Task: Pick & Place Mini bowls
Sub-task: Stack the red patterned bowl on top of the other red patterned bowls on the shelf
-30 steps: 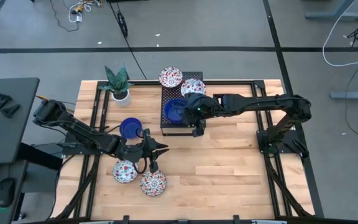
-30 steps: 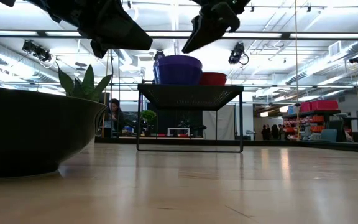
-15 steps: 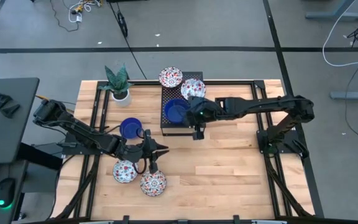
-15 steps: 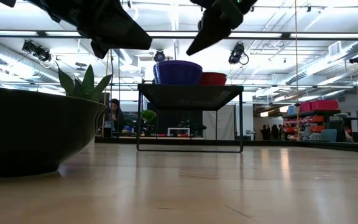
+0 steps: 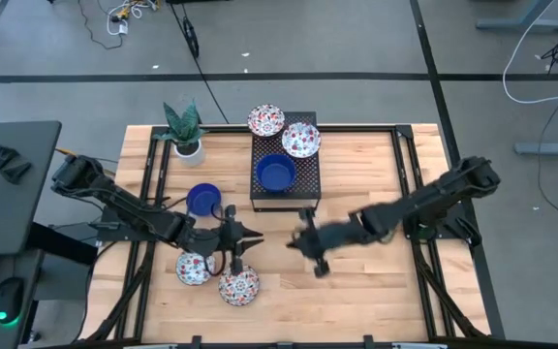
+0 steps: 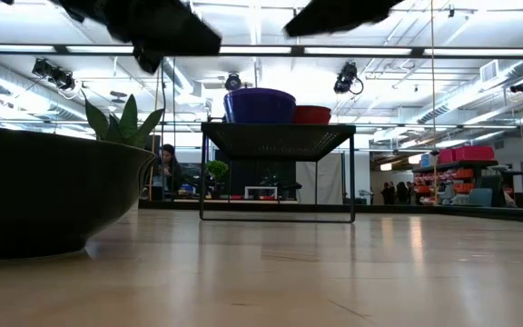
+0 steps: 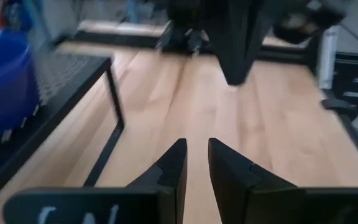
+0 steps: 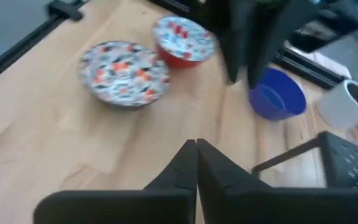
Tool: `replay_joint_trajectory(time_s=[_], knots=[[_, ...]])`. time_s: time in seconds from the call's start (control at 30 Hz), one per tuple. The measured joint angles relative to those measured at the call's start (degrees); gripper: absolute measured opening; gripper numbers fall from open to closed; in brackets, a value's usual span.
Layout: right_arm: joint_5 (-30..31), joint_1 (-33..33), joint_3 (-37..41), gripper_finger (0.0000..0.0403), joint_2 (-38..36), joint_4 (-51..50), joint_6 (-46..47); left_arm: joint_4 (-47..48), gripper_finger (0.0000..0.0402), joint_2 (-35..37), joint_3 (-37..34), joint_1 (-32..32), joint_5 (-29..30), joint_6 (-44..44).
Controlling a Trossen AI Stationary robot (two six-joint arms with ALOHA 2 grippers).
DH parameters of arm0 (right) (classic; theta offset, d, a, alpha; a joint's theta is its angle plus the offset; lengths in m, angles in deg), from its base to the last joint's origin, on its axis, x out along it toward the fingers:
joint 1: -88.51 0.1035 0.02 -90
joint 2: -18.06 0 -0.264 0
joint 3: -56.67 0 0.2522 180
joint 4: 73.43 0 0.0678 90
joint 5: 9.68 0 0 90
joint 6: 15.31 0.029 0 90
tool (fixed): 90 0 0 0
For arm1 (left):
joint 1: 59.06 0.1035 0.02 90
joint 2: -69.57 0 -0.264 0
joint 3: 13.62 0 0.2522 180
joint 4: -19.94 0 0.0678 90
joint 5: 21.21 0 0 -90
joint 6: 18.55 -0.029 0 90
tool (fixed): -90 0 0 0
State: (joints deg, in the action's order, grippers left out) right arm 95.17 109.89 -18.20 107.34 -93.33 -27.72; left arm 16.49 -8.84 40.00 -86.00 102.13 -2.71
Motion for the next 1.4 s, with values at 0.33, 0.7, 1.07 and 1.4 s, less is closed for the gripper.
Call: replay_joint_trajectory(time_s=[0.33,0.7,1.07,1.4], knots=[[14.27,11.61,4.89,0.0003,-0.49,-5.47,9.84,-1.58,0.0067,0.0,4.15,-11.98,9.46,-11.85],[19.31,10.6,15.23,0.001,-2.28,7.35,10.28,54.48,0.0015,-4.85,22.92,-21.07,-7.68,36.41],[19.21,8.85,20.43,0.001,-2.3,19.72,5.3,58.67,0.0034,-7.08,13.2,-28.83,-19.55,61.83],[19.06,8.43,20.8,0.0012,-2.3,22.6,4.41,58.08,0.0155,-7.08,12.44,-28.23,-14.57,50.83]])
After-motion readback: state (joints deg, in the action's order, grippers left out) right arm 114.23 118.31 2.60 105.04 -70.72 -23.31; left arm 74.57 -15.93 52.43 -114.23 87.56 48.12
